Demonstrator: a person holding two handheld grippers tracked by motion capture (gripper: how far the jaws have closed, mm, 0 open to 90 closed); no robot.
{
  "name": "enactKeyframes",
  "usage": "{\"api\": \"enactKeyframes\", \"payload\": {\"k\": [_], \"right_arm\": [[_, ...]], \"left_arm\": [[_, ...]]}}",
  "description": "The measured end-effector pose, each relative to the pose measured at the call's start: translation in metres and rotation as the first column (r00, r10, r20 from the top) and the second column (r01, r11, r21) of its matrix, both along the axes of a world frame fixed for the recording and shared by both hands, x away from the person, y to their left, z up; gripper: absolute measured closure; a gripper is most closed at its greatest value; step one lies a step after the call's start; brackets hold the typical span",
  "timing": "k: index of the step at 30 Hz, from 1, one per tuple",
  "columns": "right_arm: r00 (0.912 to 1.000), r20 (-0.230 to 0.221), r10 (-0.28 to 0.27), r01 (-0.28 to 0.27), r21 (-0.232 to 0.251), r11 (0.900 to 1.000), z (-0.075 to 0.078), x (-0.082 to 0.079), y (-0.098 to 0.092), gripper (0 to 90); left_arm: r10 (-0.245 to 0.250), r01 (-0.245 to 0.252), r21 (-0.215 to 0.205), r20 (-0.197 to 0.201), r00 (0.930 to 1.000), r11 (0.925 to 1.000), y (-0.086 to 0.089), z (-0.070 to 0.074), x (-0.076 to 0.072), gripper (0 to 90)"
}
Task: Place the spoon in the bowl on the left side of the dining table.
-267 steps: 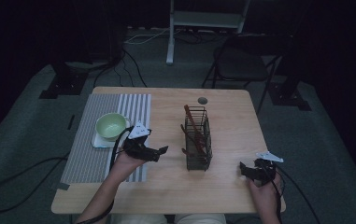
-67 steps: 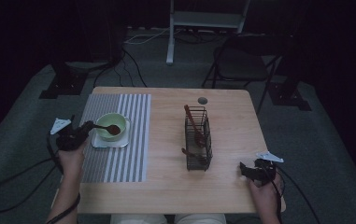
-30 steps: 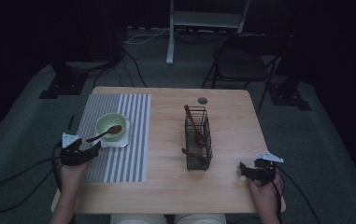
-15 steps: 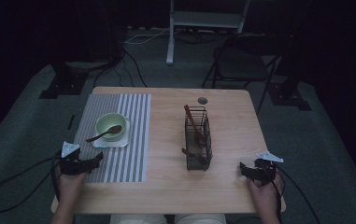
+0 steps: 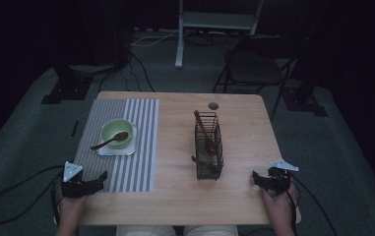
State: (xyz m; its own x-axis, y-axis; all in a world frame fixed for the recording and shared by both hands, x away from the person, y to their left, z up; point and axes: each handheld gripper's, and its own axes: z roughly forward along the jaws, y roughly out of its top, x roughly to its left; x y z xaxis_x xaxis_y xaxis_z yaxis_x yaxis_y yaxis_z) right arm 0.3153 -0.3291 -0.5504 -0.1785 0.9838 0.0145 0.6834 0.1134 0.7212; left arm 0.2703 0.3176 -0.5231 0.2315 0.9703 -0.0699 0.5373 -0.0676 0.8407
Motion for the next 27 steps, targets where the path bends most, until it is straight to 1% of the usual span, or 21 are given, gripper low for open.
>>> {"api": "enactKeyframes", "payload": {"k": [5, 7, 8, 10, 11, 14, 16, 18, 21, 23, 25, 26, 27], "right_arm": [[1.0, 0.0, 0.0, 0.0, 0.0, 1.0, 0.0, 0.0, 0.0, 12.5], [1.0, -0.001, 0.0, 0.0, 0.0, 1.0, 0.0, 0.0, 0.0, 12.4], [1.0, 0.0, 0.0, 0.0, 0.0, 1.0, 0.0, 0.0, 0.0, 12.5], [1.0, 0.0, 0.0, 0.0, 0.0, 1.0, 0.0, 0.0, 0.0, 12.5], [1.0, -0.001, 0.0, 0.0, 0.0, 1.0, 0.0, 0.0, 0.0, 12.5], [1.0, 0.0, 0.0, 0.0, 0.0, 1.0, 0.0, 0.0, 0.0, 12.5], [1.0, 0.0, 0.0, 0.0, 0.0, 1.0, 0.0, 0.0, 0.0, 12.5], [1.0, 0.0, 0.0, 0.0, 0.0, 1.0, 0.0, 0.0, 0.0, 12.5], [1.0, 0.0, 0.0, 0.0, 0.0, 1.0, 0.0, 0.0, 0.0, 12.4], [1.0, 0.0, 0.0, 0.0, 0.0, 1.0, 0.0, 0.0, 0.0, 12.5], [1.0, 0.0, 0.0, 0.0, 0.0, 1.0, 0.0, 0.0, 0.0, 12.5], [1.0, 0.0, 0.0, 0.0, 0.0, 1.0, 0.0, 0.0, 0.0, 12.5], [1.0, 0.0, 0.0, 0.0, 0.0, 1.0, 0.0, 0.0, 0.0, 12.5]], "left_arm": [[0.016, -0.016, -0.007, -0.015, 0.9998, 0.9999, 0.005, -0.007, -0.011, 1.3], [0.022, -0.022, 0.0, -0.028, 0.9994, 0.9998, 0.006, -0.01, -0.016, 1.3], [0.025, -0.025, 0.001, -0.026, 0.9994, 0.9997, 0.007, -0.011, -0.018, 1.3], [0.029, -0.028, 0.009, -0.036, 0.9989, 0.9996, 0.01, -0.013, -0.023, 1.3], [0.038, -0.037, 0.016, -0.039, 0.9985, 0.9992, 0.012, -0.014, -0.028, 1.3], [0.044, -0.043, 0.015, -0.038, 0.9983, 0.9989, 0.016, -0.014, -0.032, 1.3], [0.053, -0.052, 0.023, -0.036, 0.998, 0.9984, 0.02, -0.016, -0.036, 1.3], [0.063, -0.062, 0.014, -0.039, 0.9973, 0.9979, 0.024, -0.018, -0.039, 1.3], [0.078, -0.077, 0.017, -0.033, 0.9965, 0.9969, 0.029, -0.019, -0.044, 1.3], [0.084, -0.084, 0.028, -0.024, 0.9961, 0.9961, 0.032, -0.018, -0.048, 1.3], [0.087, -0.086, 0.03, -0.024, 0.996, 0.9959, 0.034, -0.019, -0.052, 1.3], [0.093, -0.092, 0.044, -0.018, 0.9955, 0.9947, 0.036, -0.02, -0.058, 1.3], [0.093, -0.092, 0.044, -0.018, 0.9955, 0.9947, 0.036, -0.02, -0.058, 1.3]]}}
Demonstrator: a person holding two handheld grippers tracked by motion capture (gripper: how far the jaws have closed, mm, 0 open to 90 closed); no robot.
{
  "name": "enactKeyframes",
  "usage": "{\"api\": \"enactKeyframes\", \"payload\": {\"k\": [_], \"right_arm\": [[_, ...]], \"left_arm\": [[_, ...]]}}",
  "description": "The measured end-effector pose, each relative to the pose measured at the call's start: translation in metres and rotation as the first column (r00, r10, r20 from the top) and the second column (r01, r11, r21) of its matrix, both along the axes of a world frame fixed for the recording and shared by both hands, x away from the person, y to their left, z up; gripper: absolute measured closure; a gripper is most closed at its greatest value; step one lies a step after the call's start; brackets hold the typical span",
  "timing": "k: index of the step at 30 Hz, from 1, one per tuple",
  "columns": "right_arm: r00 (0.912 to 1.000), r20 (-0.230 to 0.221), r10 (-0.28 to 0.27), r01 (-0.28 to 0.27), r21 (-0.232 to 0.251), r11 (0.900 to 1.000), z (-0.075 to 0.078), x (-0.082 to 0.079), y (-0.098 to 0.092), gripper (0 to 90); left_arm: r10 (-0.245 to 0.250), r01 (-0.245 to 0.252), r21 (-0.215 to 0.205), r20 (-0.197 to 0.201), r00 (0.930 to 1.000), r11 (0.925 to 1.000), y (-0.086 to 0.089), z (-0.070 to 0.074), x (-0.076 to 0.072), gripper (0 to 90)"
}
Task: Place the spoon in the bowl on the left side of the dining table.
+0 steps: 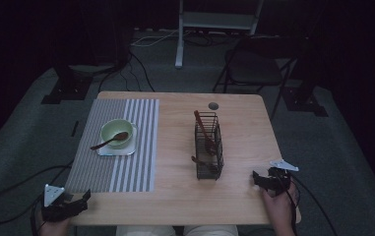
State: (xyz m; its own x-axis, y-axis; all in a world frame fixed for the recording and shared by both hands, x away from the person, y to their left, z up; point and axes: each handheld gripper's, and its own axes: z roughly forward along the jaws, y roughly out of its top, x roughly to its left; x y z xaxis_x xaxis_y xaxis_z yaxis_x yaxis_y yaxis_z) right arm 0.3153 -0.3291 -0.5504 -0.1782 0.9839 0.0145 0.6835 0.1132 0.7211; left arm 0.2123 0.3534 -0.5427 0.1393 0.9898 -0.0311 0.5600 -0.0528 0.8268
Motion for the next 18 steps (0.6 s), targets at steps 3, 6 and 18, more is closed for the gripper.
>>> {"api": "enactKeyframes", "payload": {"k": [3, 6, 18], "right_arm": [[1.0, 0.0, 0.0, 0.0, 0.0, 1.0, 0.0, 0.0, 0.0, 12.5], [1.0, 0.0, 0.0, 0.0, 0.0, 1.0, 0.0, 0.0, 0.0, 12.5], [1.0, 0.0, 0.0, 0.0, 0.0, 1.0, 0.0, 0.0, 0.0, 12.5]], "left_arm": [[0.007, -0.007, 0.0, 0.013, 0.9999, 1.0, 0.003, -0.001, -0.007, 1.3], [0.032, -0.032, -0.025, 0.026, 0.9991, 0.9992, 0.008, -0.002, -0.014, 1.3], [0.1, -0.099, -0.049, 0.02, 0.9948, 0.9939, 0.017, -0.007, -0.021, 1.3]]}}
